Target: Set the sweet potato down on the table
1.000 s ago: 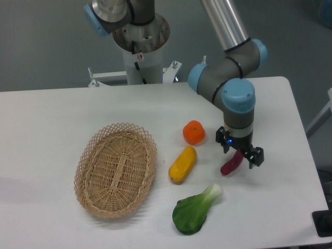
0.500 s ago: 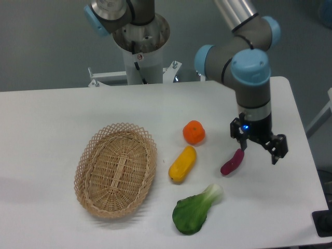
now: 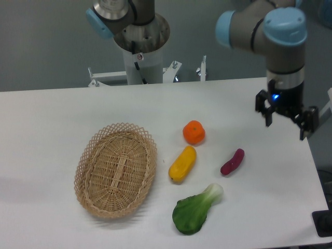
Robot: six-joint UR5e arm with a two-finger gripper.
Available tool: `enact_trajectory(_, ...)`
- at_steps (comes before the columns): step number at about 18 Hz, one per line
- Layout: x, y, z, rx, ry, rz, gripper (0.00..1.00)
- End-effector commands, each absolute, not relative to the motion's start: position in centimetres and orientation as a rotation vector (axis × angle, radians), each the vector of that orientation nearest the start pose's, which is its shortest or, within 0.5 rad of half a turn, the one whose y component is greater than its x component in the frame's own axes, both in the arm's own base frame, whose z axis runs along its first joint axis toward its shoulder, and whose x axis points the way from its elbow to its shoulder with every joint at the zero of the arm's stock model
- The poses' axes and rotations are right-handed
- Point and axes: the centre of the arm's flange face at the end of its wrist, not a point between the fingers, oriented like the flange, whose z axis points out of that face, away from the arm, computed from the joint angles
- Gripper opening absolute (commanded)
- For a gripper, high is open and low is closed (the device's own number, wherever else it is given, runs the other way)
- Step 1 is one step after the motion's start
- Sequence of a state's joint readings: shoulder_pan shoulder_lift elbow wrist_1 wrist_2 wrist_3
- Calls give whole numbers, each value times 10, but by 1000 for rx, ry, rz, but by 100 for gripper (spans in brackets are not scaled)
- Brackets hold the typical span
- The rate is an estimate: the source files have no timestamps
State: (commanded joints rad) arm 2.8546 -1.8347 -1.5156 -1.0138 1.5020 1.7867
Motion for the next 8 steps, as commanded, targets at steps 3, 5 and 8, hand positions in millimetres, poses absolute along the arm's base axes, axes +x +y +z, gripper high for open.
enact_trajectory(3,-564,288,434,-2850,775,507,100)
enact_trajectory(5,-564,287,435,-2843,773,515,100)
enact_trajectory(8,-564,287,435,-2844,773,518,100)
